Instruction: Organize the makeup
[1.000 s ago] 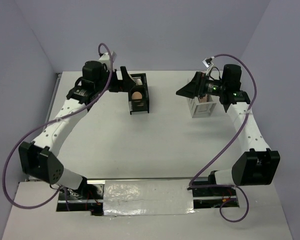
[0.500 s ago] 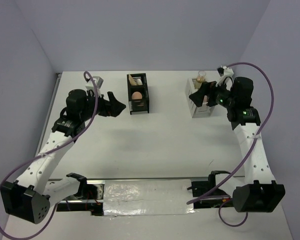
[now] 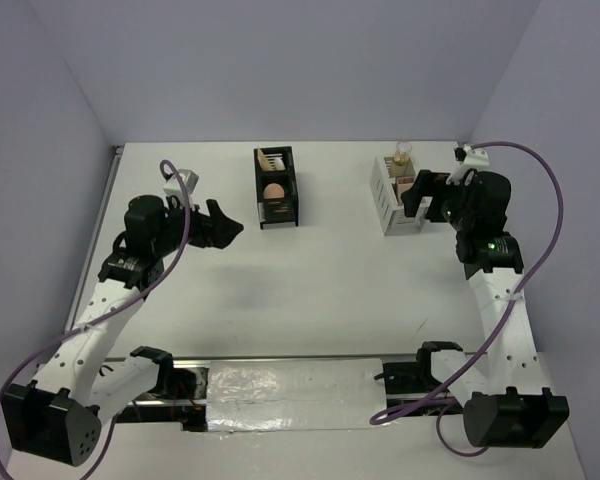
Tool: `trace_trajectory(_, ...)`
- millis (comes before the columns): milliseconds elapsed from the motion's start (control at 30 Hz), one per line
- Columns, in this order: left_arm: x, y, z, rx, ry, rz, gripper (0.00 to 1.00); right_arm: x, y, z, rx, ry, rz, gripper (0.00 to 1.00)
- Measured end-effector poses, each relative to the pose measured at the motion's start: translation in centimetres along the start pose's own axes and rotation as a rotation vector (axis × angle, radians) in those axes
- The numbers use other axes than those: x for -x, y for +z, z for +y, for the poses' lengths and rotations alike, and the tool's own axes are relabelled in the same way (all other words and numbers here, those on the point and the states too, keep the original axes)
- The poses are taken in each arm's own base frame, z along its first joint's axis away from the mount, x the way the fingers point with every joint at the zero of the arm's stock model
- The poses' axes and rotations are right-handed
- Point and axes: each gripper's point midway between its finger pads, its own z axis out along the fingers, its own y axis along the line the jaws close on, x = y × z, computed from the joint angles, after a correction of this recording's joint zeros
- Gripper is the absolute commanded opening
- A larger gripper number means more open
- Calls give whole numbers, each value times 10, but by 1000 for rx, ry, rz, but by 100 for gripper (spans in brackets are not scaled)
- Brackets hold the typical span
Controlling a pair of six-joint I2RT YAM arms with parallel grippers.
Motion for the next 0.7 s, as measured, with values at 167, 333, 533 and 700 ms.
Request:
trace_trajectory(167,-4,-3,3,3,-4,-4,99,1,0,-6,-34,-2,-6,100)
trace_trajectory(333,-4,-5,4,7,-5,-8,99,2,0,-10,-54,-5,-11,100)
trace_trajectory(533,-3,-7,4,5,-6,-14,99,-5,-2,-14,-74,-6,-9,100)
trace_trajectory(700,-7,-7,7,8,-12,-11,99,-4,-4,-16,-85,-7,-18,100)
